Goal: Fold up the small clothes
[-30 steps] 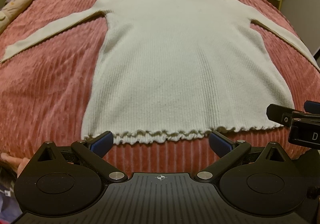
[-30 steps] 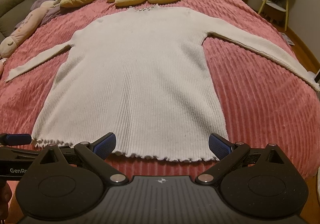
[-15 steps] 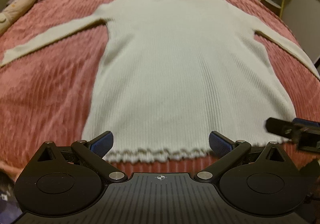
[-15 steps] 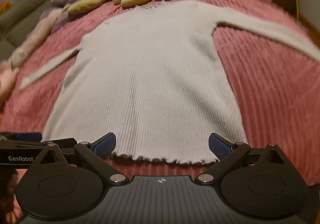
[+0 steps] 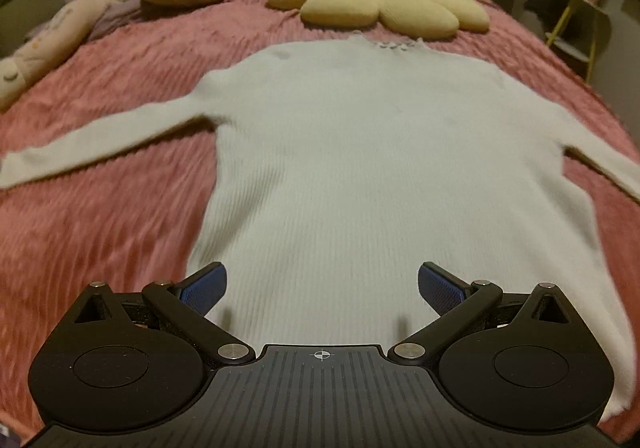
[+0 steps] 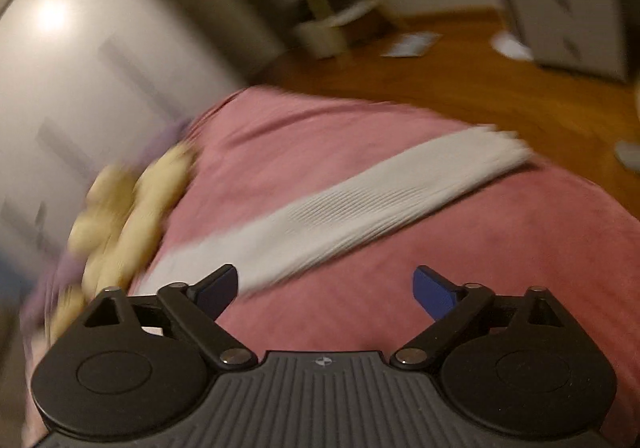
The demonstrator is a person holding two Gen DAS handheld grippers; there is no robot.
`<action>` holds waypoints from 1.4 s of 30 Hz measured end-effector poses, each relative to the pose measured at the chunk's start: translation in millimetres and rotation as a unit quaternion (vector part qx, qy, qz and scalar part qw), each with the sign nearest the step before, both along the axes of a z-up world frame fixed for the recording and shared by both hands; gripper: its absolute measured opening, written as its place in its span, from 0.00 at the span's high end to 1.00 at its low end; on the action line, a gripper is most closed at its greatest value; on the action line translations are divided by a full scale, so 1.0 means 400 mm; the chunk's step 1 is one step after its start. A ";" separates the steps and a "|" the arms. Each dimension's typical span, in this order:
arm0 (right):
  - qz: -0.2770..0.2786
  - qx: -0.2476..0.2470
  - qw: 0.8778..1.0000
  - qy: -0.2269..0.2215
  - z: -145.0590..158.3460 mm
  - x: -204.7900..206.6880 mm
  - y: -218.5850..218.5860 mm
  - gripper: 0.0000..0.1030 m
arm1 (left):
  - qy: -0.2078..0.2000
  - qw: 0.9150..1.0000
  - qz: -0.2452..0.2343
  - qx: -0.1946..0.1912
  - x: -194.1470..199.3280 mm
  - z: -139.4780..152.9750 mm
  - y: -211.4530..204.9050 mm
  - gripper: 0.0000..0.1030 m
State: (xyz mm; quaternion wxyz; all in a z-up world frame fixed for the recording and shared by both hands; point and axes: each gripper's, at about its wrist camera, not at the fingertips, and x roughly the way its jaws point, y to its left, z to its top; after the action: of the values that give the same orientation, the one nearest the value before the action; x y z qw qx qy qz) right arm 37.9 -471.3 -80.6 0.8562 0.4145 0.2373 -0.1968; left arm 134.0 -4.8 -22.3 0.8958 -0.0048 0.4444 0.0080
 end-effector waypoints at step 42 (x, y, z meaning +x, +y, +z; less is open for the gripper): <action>0.326 -0.233 0.916 -0.023 0.079 0.405 0.475 0.37 | 0.006 0.982 -0.076 -0.175 0.251 0.000 -0.015 0.00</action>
State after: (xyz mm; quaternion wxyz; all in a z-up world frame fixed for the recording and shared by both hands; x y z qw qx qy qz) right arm 200.0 -281.4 -49.1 0.9504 0.1069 0.2871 0.0533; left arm 234.6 -10.8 -22.3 0.8765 -0.1279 0.4430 -0.1381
